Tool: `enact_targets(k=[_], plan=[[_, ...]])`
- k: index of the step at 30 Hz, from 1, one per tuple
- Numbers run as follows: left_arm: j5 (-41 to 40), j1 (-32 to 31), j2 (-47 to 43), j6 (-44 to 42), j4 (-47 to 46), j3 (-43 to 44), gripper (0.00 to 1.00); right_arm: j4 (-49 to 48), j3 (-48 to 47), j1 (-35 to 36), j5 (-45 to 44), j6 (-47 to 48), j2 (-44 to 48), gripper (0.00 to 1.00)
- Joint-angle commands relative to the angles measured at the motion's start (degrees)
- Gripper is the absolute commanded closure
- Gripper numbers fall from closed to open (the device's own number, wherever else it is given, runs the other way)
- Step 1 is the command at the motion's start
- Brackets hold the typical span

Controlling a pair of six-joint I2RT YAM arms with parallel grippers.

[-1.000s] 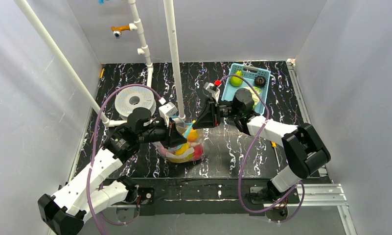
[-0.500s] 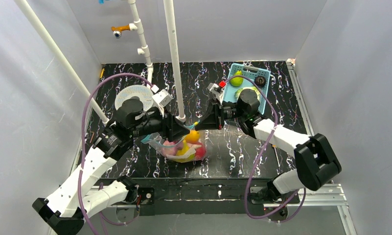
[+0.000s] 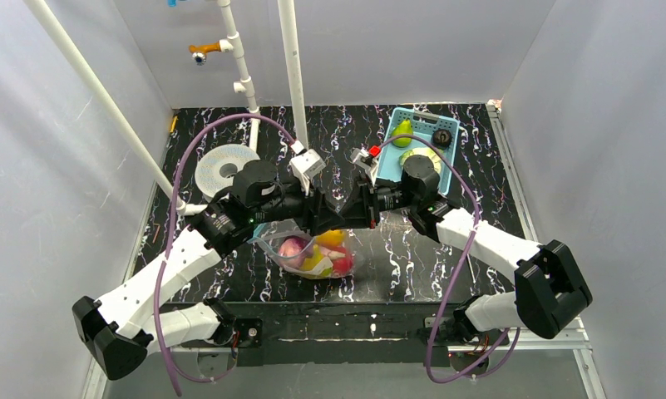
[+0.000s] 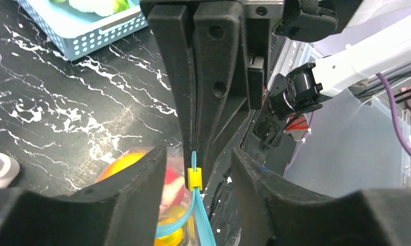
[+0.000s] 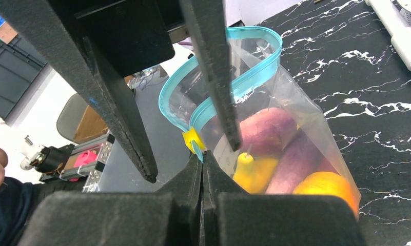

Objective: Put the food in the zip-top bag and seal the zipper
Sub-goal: Zip the zipper food storage bag at the center of the board.

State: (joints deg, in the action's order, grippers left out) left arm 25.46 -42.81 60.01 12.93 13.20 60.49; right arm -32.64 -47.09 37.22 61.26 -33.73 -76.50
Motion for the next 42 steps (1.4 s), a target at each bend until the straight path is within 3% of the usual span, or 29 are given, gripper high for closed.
enact_targets(k=[1,4,15,27,33,42], plan=[[-0.2,-0.8,-1.6,-0.5,-2.1,0.4,0.61,0.2,-0.4,0.4,-1.0,1.2,1.9,0.99],[-0.1,-0.9,-2.8,0.1,-2.0,-0.8,0.64,0.4,-0.2,0.4,-1.2,1.3,2.1,0.99],[-0.4,-1.0,-4.5,-1.2,-0.2,-2.5,0.59,2.0,-0.3,0.5,-1.5,1.9,3.1,0.99],[-2.2,-1.0,-5.3,-2.2,0.0,-3.1,0.95,3.8,-0.6,1.3,-3.6,2.7,3.9,0.99],[-5.5,-1.0,-7.1,-3.8,2.2,-4.3,1.0,4.3,0.6,1.3,-8.0,2.8,5.5,0.99],[-10.9,-1.0,-12.1,-6.9,8.7,-6.4,1.0,4.9,6.2,0.9,-23.9,1.6,10.7,0.99]])
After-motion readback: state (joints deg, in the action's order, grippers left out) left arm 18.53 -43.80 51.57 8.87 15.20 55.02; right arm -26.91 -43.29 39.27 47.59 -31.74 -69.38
